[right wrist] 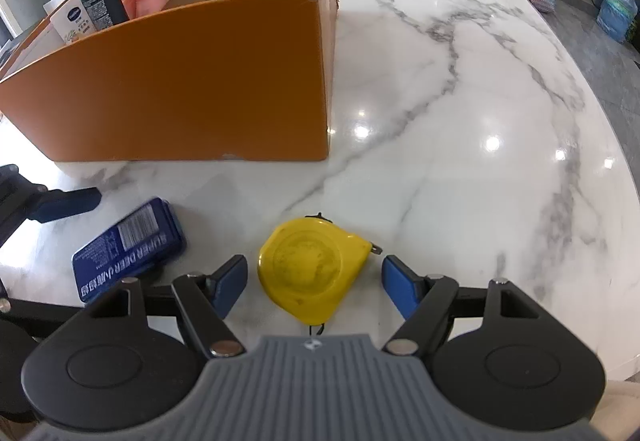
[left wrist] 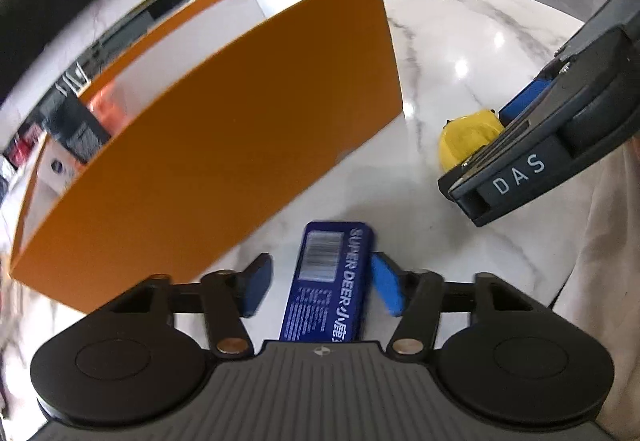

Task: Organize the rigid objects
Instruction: 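Grasp the blue SUPER DEER tin with the left tool while the right tool grasps the yellow tape measure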

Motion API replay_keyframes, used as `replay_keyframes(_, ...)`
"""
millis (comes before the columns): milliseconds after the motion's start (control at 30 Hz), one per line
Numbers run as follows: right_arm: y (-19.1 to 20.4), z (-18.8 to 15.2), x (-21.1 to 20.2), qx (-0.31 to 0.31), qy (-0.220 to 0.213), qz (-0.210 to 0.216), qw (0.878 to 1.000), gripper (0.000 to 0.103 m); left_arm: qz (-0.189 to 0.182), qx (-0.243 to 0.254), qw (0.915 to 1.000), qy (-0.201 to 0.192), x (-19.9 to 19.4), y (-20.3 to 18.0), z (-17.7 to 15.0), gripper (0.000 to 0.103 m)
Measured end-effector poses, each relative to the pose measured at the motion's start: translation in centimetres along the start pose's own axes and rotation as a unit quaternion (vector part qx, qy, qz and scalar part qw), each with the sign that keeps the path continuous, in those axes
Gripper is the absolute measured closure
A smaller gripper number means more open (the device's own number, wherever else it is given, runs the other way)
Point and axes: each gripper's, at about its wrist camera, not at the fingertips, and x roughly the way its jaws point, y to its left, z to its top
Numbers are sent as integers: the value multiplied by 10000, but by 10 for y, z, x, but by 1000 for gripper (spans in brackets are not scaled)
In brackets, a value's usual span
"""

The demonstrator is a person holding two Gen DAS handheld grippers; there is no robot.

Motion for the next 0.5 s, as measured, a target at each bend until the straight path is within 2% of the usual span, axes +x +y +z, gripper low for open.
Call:
replay_keyframes(167,1,0,2,-39,-4,-94,9999,28,-171,-212,9996,-36,3,10,-1,37)
replay_keyframes(267,3,-1,2,-116,-37,-181,9998,35,-264,-363,9990,-18,5,14,-2,37)
replay_keyframes(333,5,-2,1,-221,-87,-209,9995,44,-351,-443,9984,2,5,17,-1,42)
replay_keyframes(400,7,-2,0,-294,-118,-213,9993,44,-447,-491,9978,17,4,17,-1,51)
replay_keyframes(500,5,-2,-1,-238,-135,-158,9995,44,-440,-443,9980,35,2,14,-1,53)
